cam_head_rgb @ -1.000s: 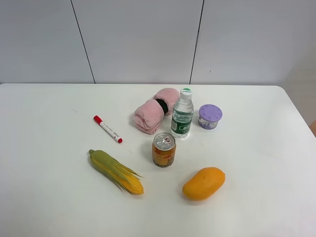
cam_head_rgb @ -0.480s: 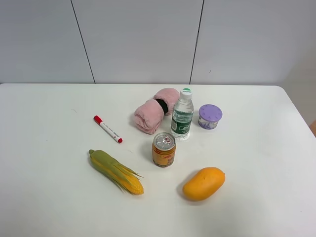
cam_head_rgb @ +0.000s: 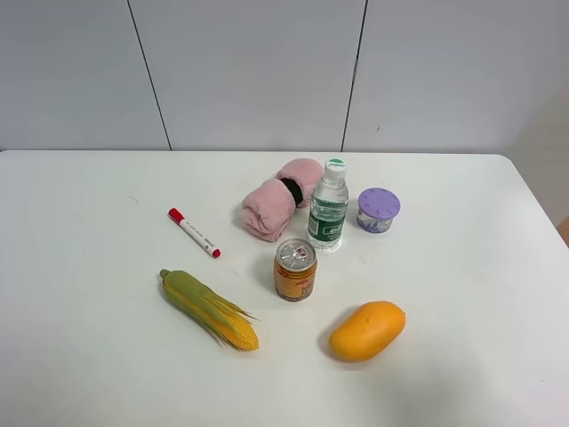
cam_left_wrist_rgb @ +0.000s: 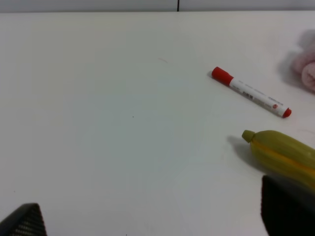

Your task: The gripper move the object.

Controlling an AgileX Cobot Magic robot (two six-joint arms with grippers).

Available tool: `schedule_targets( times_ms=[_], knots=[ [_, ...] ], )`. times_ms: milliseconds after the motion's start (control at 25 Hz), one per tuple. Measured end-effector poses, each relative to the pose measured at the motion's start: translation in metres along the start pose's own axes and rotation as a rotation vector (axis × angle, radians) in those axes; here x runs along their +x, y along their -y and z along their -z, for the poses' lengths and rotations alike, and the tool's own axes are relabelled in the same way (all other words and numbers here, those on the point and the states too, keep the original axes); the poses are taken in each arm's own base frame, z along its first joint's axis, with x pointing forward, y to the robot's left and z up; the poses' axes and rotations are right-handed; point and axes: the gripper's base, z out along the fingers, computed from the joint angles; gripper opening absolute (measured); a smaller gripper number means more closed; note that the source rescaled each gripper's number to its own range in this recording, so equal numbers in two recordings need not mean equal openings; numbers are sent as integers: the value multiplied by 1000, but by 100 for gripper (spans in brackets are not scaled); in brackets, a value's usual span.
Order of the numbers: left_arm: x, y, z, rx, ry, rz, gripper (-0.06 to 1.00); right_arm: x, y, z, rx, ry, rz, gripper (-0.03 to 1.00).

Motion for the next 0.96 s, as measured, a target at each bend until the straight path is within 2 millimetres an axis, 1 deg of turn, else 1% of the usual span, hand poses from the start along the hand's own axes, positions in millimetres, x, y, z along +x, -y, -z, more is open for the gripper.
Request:
schedule_targets(
  times_ms=[160,240,960],
  knots=[
    [0,0,0,0,0,0,100,12,0,-14,1,-59,1,96],
    [0,0,0,0,0,0,100,14,-1,-17,-1,-67,1,96],
    [0,0,0,0,0,0,100,14,-1,-18,-2,-57,2,96]
  ],
)
